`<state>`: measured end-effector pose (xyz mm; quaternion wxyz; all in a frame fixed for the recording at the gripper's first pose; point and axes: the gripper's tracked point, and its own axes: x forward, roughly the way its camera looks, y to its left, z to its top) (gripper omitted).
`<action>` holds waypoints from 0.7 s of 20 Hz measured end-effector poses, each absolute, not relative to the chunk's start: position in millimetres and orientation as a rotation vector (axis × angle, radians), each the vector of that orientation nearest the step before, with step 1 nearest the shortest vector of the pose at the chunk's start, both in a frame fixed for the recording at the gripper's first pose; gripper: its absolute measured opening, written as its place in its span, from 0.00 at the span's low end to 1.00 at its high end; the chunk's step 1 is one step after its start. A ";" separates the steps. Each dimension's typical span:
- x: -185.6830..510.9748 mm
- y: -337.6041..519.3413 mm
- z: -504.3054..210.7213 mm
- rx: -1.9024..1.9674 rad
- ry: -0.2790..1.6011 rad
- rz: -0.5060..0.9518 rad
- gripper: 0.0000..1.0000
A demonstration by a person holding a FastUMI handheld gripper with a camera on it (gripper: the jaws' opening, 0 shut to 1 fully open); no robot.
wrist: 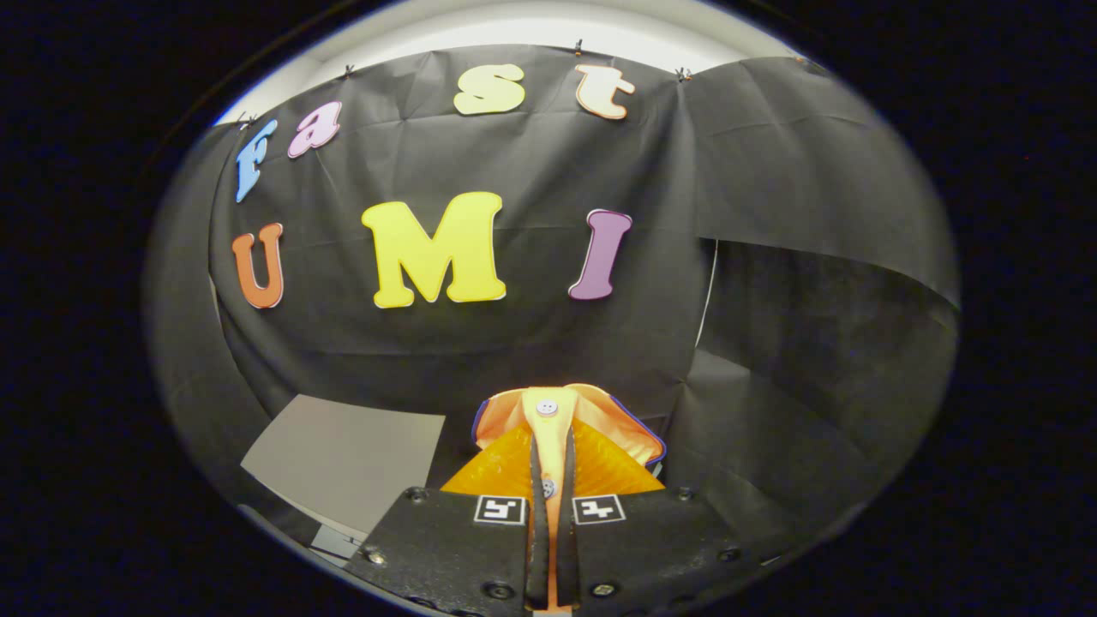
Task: Put the clothes into the washing machine and then close the washing machine lid.
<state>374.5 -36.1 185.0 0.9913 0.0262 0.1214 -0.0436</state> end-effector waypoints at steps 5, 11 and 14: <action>421.4 -63.8 202.5 0.032 0.221 -0.052 0.07; 481.3 -84.8 189.5 0.022 0.235 -0.009 0.07; 499.9 -86.2 148.2 0.032 0.284 0.016 0.07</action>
